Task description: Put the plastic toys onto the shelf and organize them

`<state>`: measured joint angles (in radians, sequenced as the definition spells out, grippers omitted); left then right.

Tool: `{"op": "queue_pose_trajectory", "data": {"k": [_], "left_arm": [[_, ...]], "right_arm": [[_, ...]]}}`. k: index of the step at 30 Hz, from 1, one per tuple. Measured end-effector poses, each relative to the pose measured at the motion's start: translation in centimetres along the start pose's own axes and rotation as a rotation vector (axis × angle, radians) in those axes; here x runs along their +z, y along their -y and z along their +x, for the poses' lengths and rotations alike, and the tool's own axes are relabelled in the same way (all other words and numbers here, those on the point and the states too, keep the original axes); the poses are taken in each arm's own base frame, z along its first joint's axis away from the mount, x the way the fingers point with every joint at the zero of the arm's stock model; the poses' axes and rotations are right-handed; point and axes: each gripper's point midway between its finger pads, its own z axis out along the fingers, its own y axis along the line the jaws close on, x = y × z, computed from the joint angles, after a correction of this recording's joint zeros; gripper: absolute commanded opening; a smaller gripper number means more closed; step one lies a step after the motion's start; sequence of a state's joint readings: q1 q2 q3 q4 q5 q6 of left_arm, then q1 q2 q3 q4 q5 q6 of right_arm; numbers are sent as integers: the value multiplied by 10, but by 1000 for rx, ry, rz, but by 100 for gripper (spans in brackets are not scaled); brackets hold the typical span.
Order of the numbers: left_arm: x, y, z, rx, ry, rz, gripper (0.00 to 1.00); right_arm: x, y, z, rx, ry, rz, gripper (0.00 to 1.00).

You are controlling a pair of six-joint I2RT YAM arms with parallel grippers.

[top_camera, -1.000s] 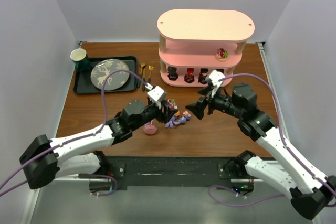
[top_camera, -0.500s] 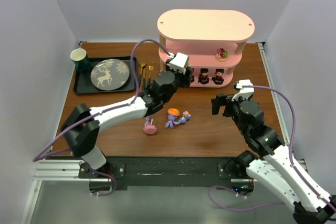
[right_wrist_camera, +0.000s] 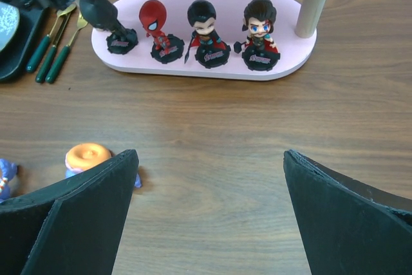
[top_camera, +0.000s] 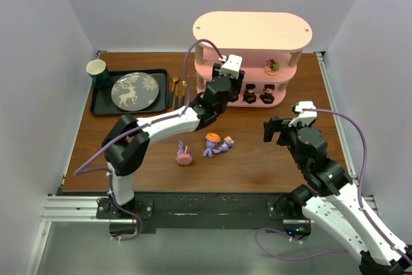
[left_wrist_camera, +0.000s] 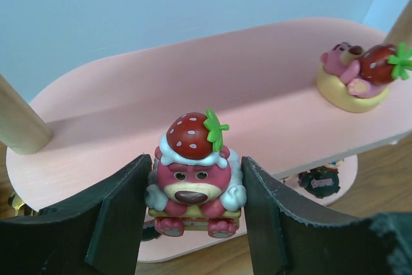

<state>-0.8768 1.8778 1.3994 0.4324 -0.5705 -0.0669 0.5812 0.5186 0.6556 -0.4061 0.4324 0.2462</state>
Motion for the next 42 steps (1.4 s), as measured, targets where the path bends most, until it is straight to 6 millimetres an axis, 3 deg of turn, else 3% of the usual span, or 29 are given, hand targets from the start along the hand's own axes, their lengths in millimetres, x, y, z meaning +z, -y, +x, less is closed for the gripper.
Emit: {"op": "queue_pose_trajectory", "data": {"k": [11, 22, 28, 34, 42], "left_arm": [[19, -5, 16, 3, 0, -76, 6], [30, -15, 6, -53, 76, -134, 8], [41, -13, 12, -60, 86, -142, 11], [45, -16, 12, -66, 93, -150, 21], [50, -19, 14, -74, 102, -159, 47]], "right_arm": [[0, 0, 4, -2, -4, -4, 99], [-1, 0, 4, -1, -2, -9, 98], [-1, -1, 5, -2, -6, -16, 98], [-1, -4, 6, -3, -11, -30, 98], [-1, -4, 6, -6, -12, -33, 98]]}}
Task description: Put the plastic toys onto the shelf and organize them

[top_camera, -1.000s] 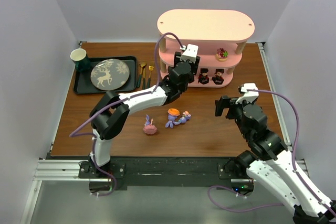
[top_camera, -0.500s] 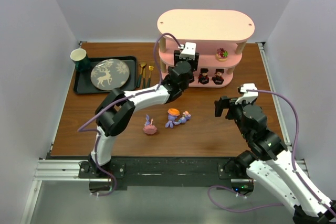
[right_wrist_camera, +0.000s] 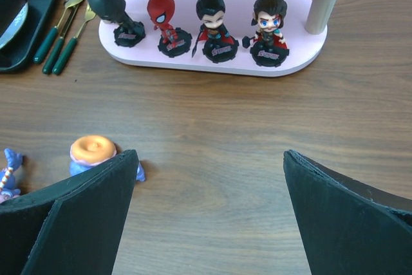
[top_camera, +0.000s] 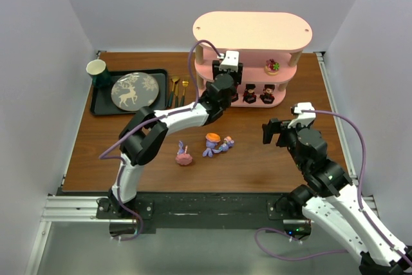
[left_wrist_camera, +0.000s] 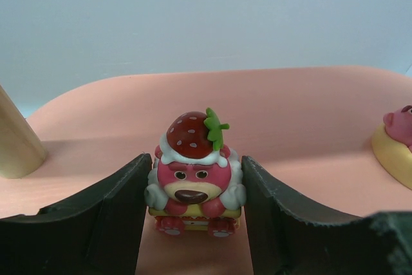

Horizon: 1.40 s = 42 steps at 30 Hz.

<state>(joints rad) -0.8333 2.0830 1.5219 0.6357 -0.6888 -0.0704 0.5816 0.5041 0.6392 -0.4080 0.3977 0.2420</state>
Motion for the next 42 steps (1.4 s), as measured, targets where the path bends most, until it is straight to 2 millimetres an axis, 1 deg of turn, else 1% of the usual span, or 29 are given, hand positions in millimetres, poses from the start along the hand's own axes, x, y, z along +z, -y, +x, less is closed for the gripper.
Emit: {"op": "queue_pose_trajectory", "data": {"k": [1, 2, 6, 7, 10, 13, 15, 19, 22, 26, 30, 32, 36, 42], "left_arm": [[0, 0, -1, -2, 2, 0, 50], [0, 0, -1, -2, 2, -1, 55], [1, 0, -1, -3, 3, -1, 65], [1, 0, -1, -3, 4, -1, 69], [1, 0, -2, -6, 9, -1, 75], [1, 0, -4, -11, 13, 0, 83], [1, 0, -4, -13, 16, 0, 86], [0, -1, -6, -20, 24, 0, 97], [-3, -3, -3, -15, 19, 0, 100], [-8, -7, -3, -12, 15, 0, 100], [-17, -14, -7, -10, 12, 1, 100], [-24, -19, -12, -13, 16, 2, 100], [-41, -27, -26, -22, 24, 2, 100], [-86, -41, -43, -49, 19, 14, 100]], "right_arm": [[0, 0, 0, 0, 0, 0, 99], [0, 0, 0, 0, -1, 0, 99], [2, -1, 2, -4, -10, -2, 98], [2, -1, 3, -5, -13, -2, 99], [3, -2, 4, -8, -18, -6, 98], [3, -4, 5, -9, -23, -17, 98], [3, -4, 5, -11, -24, -19, 98], [3, -5, 5, -14, -25, -24, 98], [3, -5, 5, -15, -26, -26, 98], [3, -6, 6, -16, -28, -28, 98], [3, -6, 6, -16, -28, -27, 98], [3, -6, 6, -17, -28, -28, 98], [3, -6, 6, -21, -29, -28, 99], [3, -10, 8, -25, -39, -53, 98]]}}
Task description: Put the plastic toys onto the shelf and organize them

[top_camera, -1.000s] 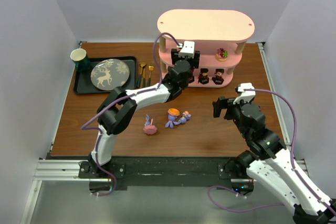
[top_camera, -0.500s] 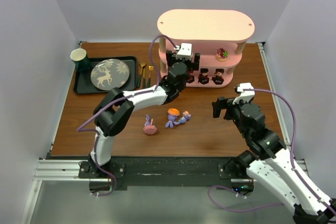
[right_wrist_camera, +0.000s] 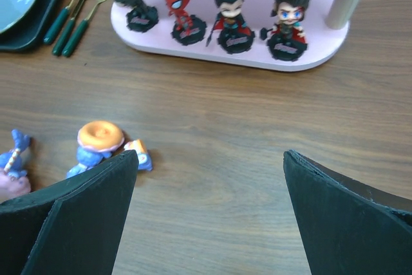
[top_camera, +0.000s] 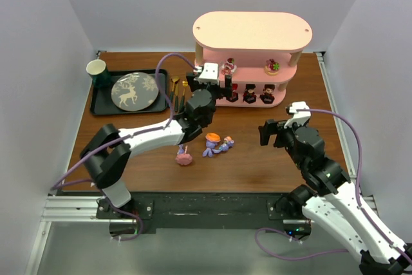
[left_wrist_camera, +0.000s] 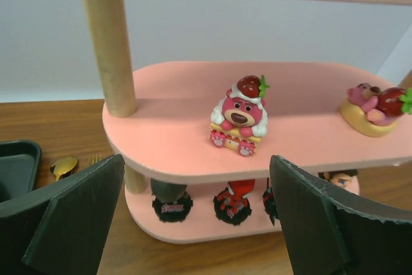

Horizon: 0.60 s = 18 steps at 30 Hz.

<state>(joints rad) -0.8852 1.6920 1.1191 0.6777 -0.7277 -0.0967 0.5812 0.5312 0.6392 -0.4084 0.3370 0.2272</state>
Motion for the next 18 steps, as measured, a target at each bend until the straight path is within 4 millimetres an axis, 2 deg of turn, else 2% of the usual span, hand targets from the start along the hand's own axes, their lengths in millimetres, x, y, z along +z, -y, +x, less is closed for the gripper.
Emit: {"op": "queue_pose_trajectory", "data": {"k": [3, 8, 13, 18], "left_arm": [[-18, -3, -16, -36, 10, 12, 100], [-27, -6, -32, -80, 9, 17, 99], [-36, -9, -23, -89, -44, 28, 98], [-35, -9, -7, -54, -93, 24, 99]], "right_arm": [[2, -4, 5, -7, -26, -22, 98], [2, -9, 23, -23, -104, -52, 98], [-3, -14, 32, -18, -143, -85, 98], [-8, -17, 32, -7, -147, -107, 98]]}}
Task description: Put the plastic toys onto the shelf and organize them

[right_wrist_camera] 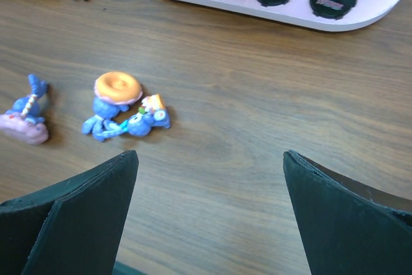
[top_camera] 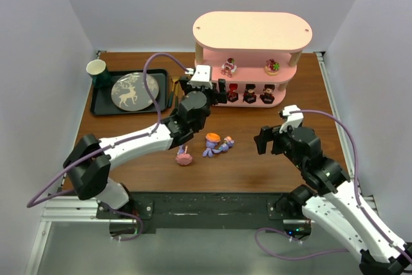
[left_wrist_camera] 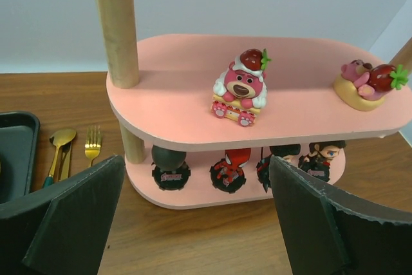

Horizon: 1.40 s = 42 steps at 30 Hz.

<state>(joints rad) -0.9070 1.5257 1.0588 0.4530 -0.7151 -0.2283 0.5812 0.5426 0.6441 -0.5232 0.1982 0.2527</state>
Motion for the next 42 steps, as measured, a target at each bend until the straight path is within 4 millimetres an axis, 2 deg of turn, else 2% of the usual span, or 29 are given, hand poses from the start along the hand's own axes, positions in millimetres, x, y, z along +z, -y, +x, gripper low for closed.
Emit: {"op": "queue_pose_trajectory", "data": {"k": [9, 10, 16, 20, 28, 42], "left_arm": [[41, 1, 25, 78, -23, -57, 100], [51, -1, 29, 109, -22, -72, 100], [66, 2, 25, 125, 0, -81, 100], [73, 4, 26, 133, 5, -84, 100], [82, 5, 39, 159, -12, -89, 100], [89, 12, 36, 150, 0, -87, 100]], "right_arm": [[-9, -1, -4, 7, 27, -19, 98], [-9, -1, -3, 6, 22, -17, 98], [-10, 0, -1, 3, 15, -15, 98], [-12, 0, -2, 3, 22, -17, 98], [-14, 0, -4, 5, 34, -19, 98], [-14, 1, -3, 4, 31, -16, 98]]}}
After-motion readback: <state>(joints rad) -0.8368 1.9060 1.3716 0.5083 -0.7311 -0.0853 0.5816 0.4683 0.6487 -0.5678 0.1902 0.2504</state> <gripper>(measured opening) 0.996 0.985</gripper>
